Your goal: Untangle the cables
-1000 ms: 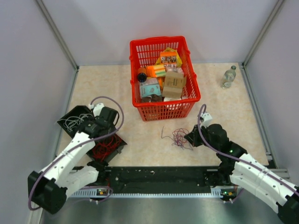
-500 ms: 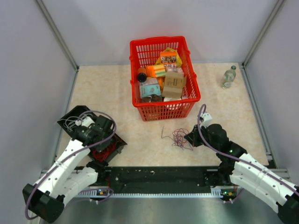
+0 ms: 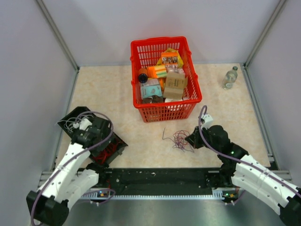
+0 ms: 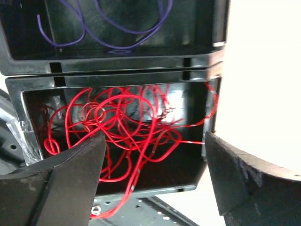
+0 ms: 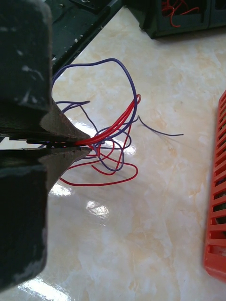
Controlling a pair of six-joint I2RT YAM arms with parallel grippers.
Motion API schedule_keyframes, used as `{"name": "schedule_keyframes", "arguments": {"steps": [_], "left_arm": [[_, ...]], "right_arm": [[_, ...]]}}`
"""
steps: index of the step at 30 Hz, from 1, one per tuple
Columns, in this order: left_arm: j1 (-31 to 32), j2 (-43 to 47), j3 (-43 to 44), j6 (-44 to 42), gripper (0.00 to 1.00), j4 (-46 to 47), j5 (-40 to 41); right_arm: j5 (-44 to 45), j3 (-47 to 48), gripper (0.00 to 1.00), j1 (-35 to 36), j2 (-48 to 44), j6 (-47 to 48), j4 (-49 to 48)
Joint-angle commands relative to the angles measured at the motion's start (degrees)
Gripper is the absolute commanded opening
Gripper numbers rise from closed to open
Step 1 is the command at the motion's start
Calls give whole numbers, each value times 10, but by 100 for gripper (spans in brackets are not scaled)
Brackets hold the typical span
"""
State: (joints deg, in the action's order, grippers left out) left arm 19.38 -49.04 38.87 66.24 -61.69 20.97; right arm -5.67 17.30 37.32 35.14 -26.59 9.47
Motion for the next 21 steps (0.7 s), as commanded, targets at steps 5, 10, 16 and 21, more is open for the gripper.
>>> {"name": "schedule_keyframes", "arguments": {"steps": [5, 10, 16, 21], "left_arm": [[-2, 184, 72, -200, 89, 135, -151], [21, 202, -1, -263, 76, 444, -469], [248, 85, 10, -341, 77, 530, -420], [384, -68, 65, -359, 78, 583, -376]], "right_arm": [[-4, 18, 0, -3, 14, 14, -6], [-56, 30, 0, -3, 27, 29, -15], [-138, 35, 0, -3, 24, 32, -44], [-192, 37, 0, -2, 36, 24, -66]]}}
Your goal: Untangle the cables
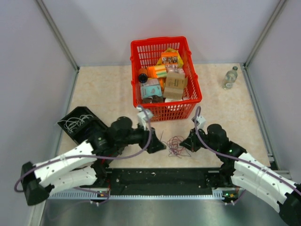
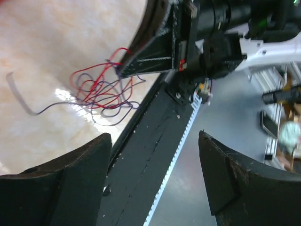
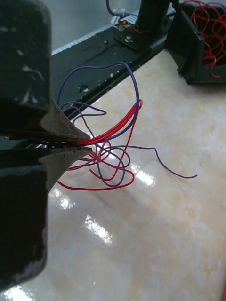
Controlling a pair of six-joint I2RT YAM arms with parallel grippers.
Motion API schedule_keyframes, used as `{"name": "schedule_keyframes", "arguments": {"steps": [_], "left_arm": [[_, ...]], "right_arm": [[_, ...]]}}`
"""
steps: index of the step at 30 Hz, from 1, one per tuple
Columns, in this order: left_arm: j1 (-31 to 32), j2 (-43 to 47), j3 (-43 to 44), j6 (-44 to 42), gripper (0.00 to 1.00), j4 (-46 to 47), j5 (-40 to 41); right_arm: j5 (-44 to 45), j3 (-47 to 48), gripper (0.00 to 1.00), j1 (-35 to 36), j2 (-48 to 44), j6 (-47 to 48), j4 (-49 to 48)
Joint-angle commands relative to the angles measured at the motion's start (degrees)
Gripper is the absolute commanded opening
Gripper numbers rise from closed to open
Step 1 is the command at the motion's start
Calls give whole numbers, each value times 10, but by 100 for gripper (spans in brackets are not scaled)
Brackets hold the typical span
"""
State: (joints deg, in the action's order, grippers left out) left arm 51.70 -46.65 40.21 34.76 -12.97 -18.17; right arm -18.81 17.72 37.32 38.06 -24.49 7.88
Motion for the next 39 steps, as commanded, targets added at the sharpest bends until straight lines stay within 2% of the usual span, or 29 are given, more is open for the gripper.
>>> {"name": "schedule_keyframes", "arguments": {"steps": [1, 4, 5, 7, 9, 16, 21, 25, 30, 32, 35, 37, 39], "left_arm": [[64, -116, 65, -37, 70, 96, 31], [64, -171, 95, -23, 37, 86, 39], [65, -180, 101, -18, 38, 84, 44], [64, -198, 108, -9, 46, 88, 39], [65, -218, 117, 1, 49, 95, 19], [69, -246, 124, 11, 50, 66, 53], [69, -260, 136, 5, 45, 47, 53], [70, -276, 139, 13, 38, 59, 39], [73, -290, 153, 9, 28, 30, 49], [73, -285, 150, 4, 21, 20, 54], [73, -276, 148, -4, 0, 10, 67], [74, -271, 148, -10, 0, 9, 72], [76, -263, 149, -20, 0, 11, 71]], "right_arm": [[-62, 34, 0, -2, 9, 3, -52], [-62, 35, 0, -3, 3, 2, -45], [-62, 35, 0, -1, 1, 2, -45], [-65, 34, 0, -1, -4, 2, -45], [-64, 33, 0, -1, -4, 3, -44], [-65, 35, 0, -1, -15, 4, -38], [-64, 35, 0, -1, -18, 5, -38], [-64, 36, 0, -1, -16, 4, -40], [-60, 34, 0, -1, -24, -2, -38], [-58, 34, 0, -1, -30, -6, -39], [-58, 31, 0, -1, -39, -10, -41], [-58, 33, 0, -1, -40, -9, -41], [-44, 39, 14, -1, -40, -2, -28]]}}
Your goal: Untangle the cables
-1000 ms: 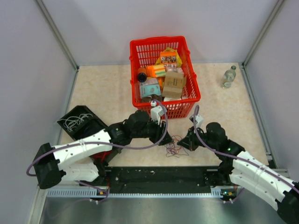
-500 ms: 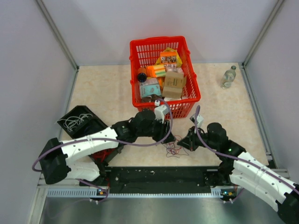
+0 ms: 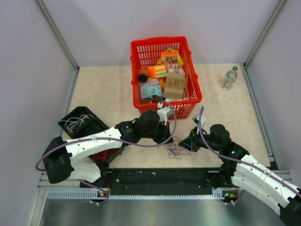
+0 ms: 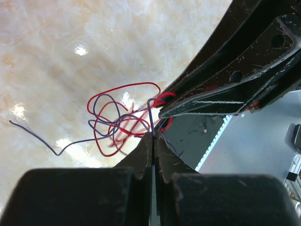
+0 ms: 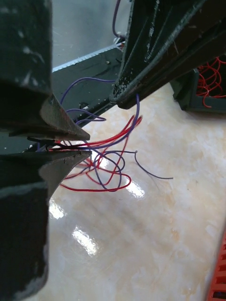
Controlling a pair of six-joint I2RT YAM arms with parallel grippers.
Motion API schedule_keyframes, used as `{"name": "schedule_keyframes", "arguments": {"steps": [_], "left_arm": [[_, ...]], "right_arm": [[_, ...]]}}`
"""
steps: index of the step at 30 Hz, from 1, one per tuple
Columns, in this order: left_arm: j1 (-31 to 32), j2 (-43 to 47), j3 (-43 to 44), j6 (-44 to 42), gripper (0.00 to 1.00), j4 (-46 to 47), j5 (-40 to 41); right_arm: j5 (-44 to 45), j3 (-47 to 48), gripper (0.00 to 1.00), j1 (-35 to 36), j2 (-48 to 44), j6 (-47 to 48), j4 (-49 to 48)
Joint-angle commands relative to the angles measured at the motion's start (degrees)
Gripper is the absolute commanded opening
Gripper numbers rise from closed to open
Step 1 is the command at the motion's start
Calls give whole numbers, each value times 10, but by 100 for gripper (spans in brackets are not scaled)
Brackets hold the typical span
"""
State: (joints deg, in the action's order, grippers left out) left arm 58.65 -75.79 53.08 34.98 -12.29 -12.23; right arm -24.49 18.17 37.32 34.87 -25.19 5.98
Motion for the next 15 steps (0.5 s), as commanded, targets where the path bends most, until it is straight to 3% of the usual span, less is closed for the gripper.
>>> {"name": "schedule_keyframes", "arguments": {"steps": [1, 5, 10, 15], "left_arm": [[8, 35, 19, -26, 0, 10, 9], [8, 55, 12, -37, 0, 15, -6], [7, 65, 9, -34, 0, 17, -7], [8, 77, 16, -29, 0, 22, -7]], "right_arm": [[19, 38, 22, -1, -9, 8, -2], [31, 41, 35, -2, -20, 12, -2], [19, 39, 38, -1, 1, 15, -25], [-2, 18, 49, -1, 27, -5, -83]]}}
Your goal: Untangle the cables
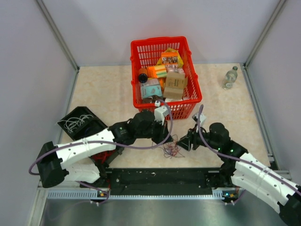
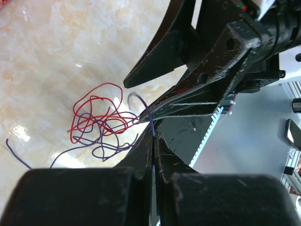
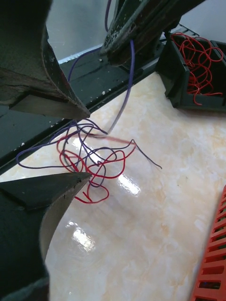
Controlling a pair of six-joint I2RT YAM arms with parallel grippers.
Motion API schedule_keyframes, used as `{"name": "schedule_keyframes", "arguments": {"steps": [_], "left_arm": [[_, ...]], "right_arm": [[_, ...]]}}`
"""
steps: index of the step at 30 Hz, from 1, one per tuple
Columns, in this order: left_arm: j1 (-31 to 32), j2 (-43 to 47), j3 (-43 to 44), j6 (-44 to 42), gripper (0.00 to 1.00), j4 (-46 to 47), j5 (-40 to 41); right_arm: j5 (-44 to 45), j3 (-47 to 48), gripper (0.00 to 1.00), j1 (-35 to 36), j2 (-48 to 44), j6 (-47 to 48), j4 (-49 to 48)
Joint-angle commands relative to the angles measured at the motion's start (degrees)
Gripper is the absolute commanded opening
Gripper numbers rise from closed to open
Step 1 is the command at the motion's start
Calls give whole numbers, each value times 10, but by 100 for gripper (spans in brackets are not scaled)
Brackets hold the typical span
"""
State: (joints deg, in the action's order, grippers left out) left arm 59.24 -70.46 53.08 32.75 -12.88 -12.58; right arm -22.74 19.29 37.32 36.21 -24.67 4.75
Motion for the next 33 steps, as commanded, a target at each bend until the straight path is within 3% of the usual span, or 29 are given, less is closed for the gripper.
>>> {"name": "schedule_keyframes", "arguments": {"steps": [1, 8, 12, 14, 17, 19, 24, 29, 31, 33], "left_arm": [[2, 24, 18, -8, 0, 28, -3], [2, 29, 32, -5, 0, 23, -5], [2, 62, 56, -20, 0, -20, 55], [2, 94, 82, -37, 0, -49, 101], [2, 148, 156, -78, 0, -79, 161], [1, 156, 228, -96, 0, -102, 170], [1, 118, 373, -102, 0, -124, 76], [1, 77, 473, -114, 0, -118, 43], [1, 60, 518, -126, 0, -123, 49], [1, 43, 560, -135, 0, -125, 65]], "right_arm": [[-25, 2, 49, -1, 17, -17, -83], [-32, -39, 50, 9, 27, -52, -148], [-21, -57, 50, 13, 40, -61, -157], [36, -61, 55, 14, 34, -71, -131], [79, -69, 74, 16, 15, -79, -113], [76, -79, 81, 18, 16, -85, -136], [83, -77, 82, 46, 111, -96, -255], [81, -67, 81, 92, 191, -108, -400], [103, -51, 79, 95, 197, -104, -379], [183, -25, 79, 95, 177, -96, -277]]}}
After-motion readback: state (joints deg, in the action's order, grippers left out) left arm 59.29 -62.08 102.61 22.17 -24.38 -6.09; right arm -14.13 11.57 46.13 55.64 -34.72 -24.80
